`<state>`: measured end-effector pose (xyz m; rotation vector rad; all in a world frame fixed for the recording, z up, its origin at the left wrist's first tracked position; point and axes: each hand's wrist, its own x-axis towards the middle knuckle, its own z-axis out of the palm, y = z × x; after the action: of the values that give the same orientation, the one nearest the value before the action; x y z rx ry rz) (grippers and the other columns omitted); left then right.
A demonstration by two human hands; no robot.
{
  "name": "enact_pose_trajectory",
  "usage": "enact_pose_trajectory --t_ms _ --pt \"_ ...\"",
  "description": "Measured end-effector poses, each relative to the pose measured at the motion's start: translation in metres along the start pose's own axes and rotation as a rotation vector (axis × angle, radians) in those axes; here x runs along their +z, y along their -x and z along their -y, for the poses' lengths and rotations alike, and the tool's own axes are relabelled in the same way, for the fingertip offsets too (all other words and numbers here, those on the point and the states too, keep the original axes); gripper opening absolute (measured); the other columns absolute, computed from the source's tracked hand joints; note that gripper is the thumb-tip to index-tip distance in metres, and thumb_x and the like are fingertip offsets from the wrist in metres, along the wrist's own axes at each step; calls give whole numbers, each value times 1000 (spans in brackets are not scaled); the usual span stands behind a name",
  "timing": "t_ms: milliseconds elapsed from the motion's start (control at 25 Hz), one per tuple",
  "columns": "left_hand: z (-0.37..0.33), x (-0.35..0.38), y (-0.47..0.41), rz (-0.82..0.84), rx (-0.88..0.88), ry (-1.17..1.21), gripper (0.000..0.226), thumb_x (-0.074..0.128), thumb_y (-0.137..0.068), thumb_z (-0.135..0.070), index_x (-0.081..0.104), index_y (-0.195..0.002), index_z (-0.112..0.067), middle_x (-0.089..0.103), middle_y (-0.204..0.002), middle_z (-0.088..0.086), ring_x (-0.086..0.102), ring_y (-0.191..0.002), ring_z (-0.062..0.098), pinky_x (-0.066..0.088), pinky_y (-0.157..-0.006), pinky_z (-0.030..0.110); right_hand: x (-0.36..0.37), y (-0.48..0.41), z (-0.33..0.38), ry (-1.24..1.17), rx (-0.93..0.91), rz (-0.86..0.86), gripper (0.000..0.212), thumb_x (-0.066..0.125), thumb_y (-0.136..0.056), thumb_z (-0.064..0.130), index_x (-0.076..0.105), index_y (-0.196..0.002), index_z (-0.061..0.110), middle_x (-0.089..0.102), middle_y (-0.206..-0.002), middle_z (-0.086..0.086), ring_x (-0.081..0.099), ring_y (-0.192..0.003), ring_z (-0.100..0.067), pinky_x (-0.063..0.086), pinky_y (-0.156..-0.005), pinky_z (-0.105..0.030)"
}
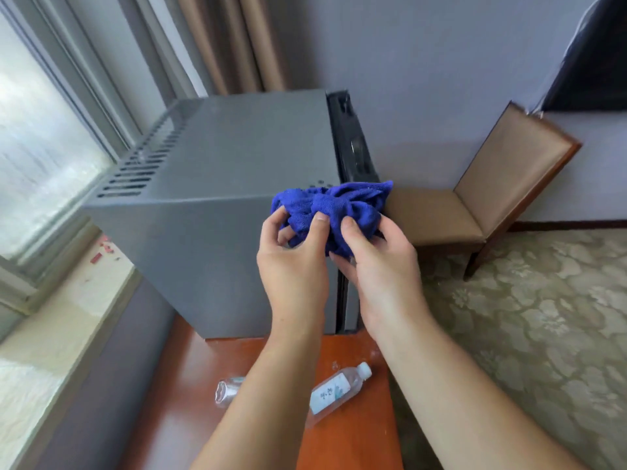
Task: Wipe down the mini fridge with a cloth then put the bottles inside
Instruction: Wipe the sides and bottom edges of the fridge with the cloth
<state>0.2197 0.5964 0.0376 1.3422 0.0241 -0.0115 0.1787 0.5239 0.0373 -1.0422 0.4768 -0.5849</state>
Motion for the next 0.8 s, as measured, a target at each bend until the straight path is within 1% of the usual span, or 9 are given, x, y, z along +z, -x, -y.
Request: enact_pose_trajectory --t_ms 80,160,240,320,440,520,600,720,800 --pt "-22 -1 3 -20 186 -140 40 76 -88 -28 65 -126 -26 71 -108 -3 71 -77 -3 56 -77 16 8 2 12 122 -154 27 34 70 -95 17 67 -128 18 78 -116 -1 75 -110 -17 61 -92 -39" --pt "-47 -3 -4 -48 420 -196 41 76 -87 -18 67 -128 -20 63 -110 -1 67 -75 -5 48 -73 5 18 -3 24 282 -329 70 49 72 -87 34 63 -134 27 76 -123 4 72 -116 -13 56 -103 -45" --pt "-73 -10 -24 -41 619 -274 44 77 -85 -13 67 -128 -17 58 -107 -1 64 -78 1 47 -74 6 30 -16 38 434 -485 107 52 72 -83 41 59 -134 37 74 -125 9 70 -118 -9 54 -105 -43" --pt "-90 -25 -53 -22 734 -507 43 76 -82 -21 67 -125 -23 57 -108 -1 61 -93 9 49 -85 17 43 -33 47 654 -540 152 48 73 -82 43 62 -128 39 74 -120 11 69 -115 -11 54 -104 -39" --pt "-92 -58 -94 -10 585 -1052 41 74 -82 -42 68 -121 -30 51 -118 0 48 -116 29 42 -103 36 55 -51 44 1144 -510 88 48 81 -75 41 65 -120 35 54 -118 -2 52 -122 -28 36 -100 -23" --pt "-96 -82 -114 26 491 -1119 51 72 -84 -47 63 -130 -29 48 -129 2 41 -128 30 33 -108 33 67 -59 43 1189 -517 49 65 83 -72 38 55 -129 31 43 -134 -6 40 -132 -30 30 -106 -24" --pt "-105 -98 -133 147 506 -1049 65 71 -87 -45 50 -145 -25 44 -142 4 36 -139 25 25 -114 29 86 -64 50 1197 -412 177 83 80 -76 36 38 -148 36 36 -154 -3 36 -142 -25 34 -114 -31" --pt "-122 -113 -166 553 525 -1074 75 69 -91 -45 37 -156 -25 42 -154 -4 35 -145 12 22 -121 26 125 -72 52 1292 -235 398 83 69 -83 30 30 -154 48 56 -139 6 57 -113 -18 44 -83 -27" --pt "-129 -127 -189 655 483 -1063 72 70 -90 -48 42 -153 -27 50 -150 -10 44 -139 8 32 -118 27 152 -72 44 1296 -227 458 74 68 -83 27 40 -146 52 64 -125 10 63 -98 -13 46 -70 -24"
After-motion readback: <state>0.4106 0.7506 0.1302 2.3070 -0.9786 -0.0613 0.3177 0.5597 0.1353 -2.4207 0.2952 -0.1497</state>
